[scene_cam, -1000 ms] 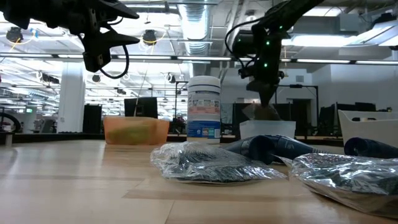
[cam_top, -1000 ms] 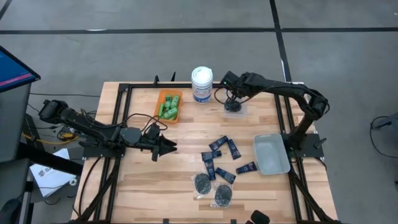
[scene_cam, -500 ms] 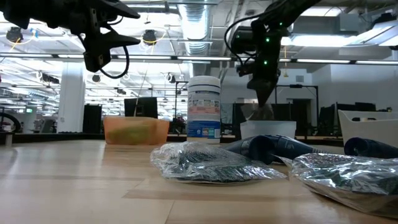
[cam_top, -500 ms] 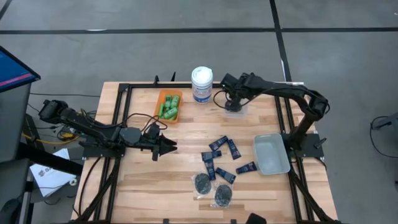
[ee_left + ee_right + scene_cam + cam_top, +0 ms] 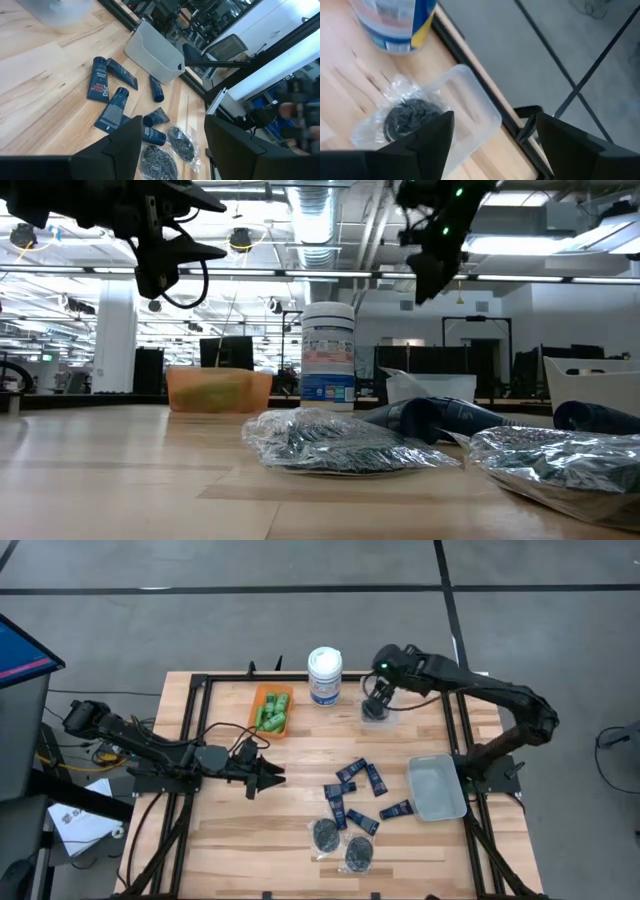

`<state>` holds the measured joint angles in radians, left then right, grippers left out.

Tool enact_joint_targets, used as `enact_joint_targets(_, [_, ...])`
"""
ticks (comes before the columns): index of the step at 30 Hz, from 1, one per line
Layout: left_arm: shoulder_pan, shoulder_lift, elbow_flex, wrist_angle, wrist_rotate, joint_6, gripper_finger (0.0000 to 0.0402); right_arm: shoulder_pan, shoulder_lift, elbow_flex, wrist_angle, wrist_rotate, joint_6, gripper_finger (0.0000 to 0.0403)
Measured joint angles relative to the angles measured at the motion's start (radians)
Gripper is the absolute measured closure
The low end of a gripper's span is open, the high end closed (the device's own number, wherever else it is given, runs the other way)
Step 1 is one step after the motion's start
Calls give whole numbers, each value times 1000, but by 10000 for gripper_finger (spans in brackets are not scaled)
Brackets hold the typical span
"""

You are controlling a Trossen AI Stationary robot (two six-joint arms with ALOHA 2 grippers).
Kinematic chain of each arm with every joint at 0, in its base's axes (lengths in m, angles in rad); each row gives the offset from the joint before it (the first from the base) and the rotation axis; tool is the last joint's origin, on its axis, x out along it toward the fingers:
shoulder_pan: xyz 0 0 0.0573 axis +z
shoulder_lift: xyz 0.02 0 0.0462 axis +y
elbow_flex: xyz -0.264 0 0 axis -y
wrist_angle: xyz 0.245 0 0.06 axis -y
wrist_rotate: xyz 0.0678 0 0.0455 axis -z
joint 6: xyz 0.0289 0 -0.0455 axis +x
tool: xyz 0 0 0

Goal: Pick & Place Travel size toiletries
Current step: Put the black hairbrush into the white bin, then put the hair brush into the white transparent bin

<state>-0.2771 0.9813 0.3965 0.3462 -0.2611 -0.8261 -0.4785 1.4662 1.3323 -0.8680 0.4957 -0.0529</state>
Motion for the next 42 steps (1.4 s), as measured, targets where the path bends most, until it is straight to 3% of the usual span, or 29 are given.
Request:
enact_joint_targets(7, [-14,103,0,55,27,-13,190,25,-137,0,-29,-108,77,129])
enact_joint_targets(15, [-53,328,75,60,102,37,179,87,-226,0,-91,-122,192,129])
enact_joint_targets(28, [3,671,272,68,102,89,179,179,-224,0,-171,-121,238,129])
enact_joint_targets(42, [7,869,415,92,117,83,179,191,-223,0,-171,-122,226,129])
